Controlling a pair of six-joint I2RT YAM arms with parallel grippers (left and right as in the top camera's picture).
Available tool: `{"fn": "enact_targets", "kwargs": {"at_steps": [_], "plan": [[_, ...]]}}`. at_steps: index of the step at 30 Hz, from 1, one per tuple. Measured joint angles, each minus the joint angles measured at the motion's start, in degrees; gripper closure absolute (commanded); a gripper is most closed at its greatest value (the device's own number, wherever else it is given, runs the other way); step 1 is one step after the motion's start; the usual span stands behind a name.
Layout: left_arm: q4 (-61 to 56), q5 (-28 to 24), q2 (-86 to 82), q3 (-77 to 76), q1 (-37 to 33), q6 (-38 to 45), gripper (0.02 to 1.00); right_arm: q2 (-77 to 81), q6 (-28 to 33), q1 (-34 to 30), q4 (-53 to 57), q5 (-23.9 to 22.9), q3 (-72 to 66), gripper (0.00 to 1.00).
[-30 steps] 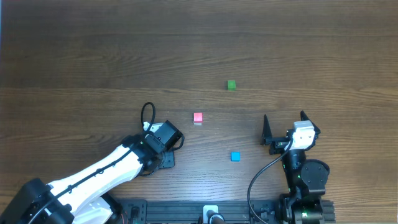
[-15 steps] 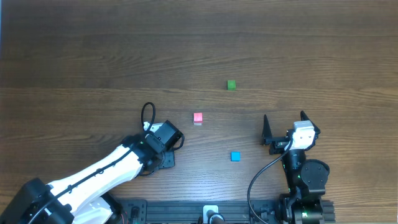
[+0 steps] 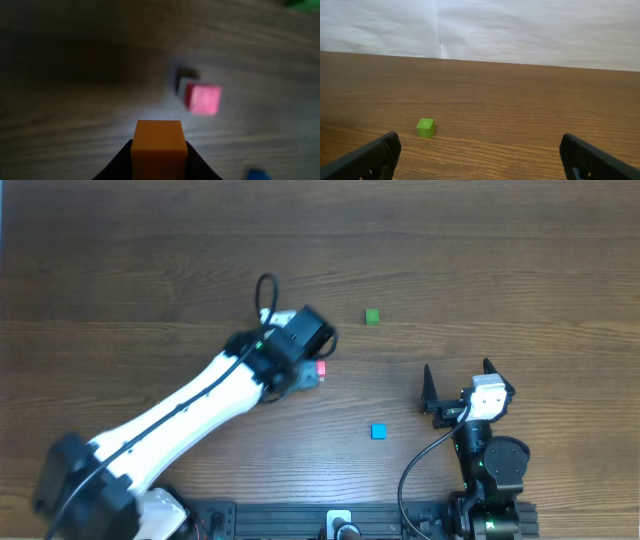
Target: Stack Cubes
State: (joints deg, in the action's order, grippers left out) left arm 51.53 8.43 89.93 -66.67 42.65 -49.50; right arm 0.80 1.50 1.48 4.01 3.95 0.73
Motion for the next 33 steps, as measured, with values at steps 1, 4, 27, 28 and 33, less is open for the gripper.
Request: {"fn": "enact_targets", "kwargs": {"at_steps": [1,4,27,28,33], "plan": [[0.2,0.0,1.9,-2.0,0.0,0.0,0.978,0.0,0.0,0.0,0.0,0.0,0.0,0.007],[0.4,-0.1,6.5,-6.2,0.0,0.2,0.980,0.0,0.0,0.0,0.0,0.0,0.0,0.007],[0.6,-4.1,14.8,-11.0,0.7,3.3,0.978,0.0,0.0,0.0,0.0,0.0,0.0,0.007],[0.6,-4.2,14.8,-11.0,0.8,3.3,0.978,0.0,0.0,0.0,0.0,0.0,0.0,0.007],[0.6,-4.7,14.8,-11.0,1.5,3.3,0.980,0.0,0.0,0.0,0.0,0.0,0.0,0.009]]}}
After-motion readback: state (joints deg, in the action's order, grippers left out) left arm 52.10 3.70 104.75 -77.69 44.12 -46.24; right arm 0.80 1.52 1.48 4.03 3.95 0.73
